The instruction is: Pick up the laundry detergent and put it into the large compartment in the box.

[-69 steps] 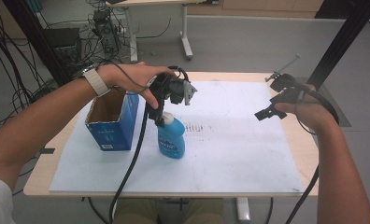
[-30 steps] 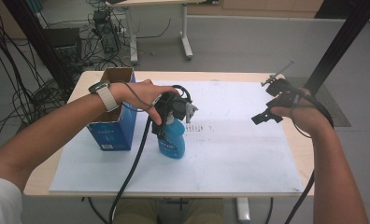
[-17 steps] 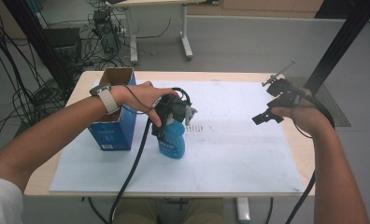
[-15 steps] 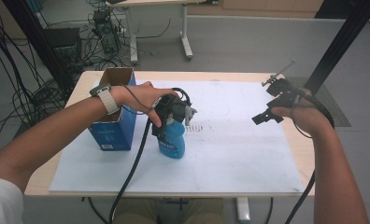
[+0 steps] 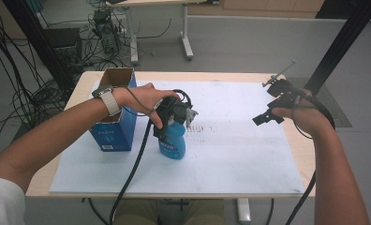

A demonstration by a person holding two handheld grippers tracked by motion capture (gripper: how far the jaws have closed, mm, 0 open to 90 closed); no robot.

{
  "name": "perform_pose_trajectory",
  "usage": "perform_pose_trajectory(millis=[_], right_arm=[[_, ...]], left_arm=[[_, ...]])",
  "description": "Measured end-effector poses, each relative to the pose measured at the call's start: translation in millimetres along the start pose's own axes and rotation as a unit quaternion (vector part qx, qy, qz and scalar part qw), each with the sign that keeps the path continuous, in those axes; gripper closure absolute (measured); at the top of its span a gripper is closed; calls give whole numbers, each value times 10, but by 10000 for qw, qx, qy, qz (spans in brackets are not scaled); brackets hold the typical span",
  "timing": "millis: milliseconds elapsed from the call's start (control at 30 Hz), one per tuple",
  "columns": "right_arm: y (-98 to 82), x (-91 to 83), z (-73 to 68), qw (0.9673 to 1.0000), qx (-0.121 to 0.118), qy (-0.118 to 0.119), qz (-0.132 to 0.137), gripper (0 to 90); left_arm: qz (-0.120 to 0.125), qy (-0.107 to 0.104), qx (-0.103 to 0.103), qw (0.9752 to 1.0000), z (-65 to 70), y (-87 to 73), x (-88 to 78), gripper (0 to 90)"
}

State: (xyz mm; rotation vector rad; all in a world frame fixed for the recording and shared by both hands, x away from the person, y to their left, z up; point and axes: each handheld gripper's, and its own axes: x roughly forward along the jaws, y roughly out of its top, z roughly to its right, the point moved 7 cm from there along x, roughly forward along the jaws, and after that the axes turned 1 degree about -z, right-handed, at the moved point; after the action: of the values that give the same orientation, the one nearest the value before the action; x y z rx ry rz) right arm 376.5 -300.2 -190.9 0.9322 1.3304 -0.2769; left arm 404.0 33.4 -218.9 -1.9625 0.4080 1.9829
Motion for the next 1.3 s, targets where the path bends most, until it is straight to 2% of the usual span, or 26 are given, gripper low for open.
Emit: perform_pose_trajectory(millis=[267,633,767,1033,1200,1233,1300], right_arm=[[-16,-5,4,10000,5,-8,4,98],[-7,-6,0,10000,13,-5,4,98],[-15,-5,3,10000,-2,-4,14,98],[-14,-13,-4,10000,7,-11,20,98],[-9,-14,-10,10000,4,-21,17,98],[-6,-14,-14,10000,1,-20,23,99],[-4,-13,-18,10000,-3,-22,23,100]], left_arm=[[-24,-38,0,10000,-7,0,24,199],[-82,-59,14,9999,-9,6,32,243],[-97,-19,-2,10000,-1,9,37,284],[-175,19,12,9998,5,29,35,295],[-137,25,-16,9999,1,22,32,300],[-88,44,-30,9999,2,7,33,384],[-71,1,-58,10000,-5,1,37,382]])
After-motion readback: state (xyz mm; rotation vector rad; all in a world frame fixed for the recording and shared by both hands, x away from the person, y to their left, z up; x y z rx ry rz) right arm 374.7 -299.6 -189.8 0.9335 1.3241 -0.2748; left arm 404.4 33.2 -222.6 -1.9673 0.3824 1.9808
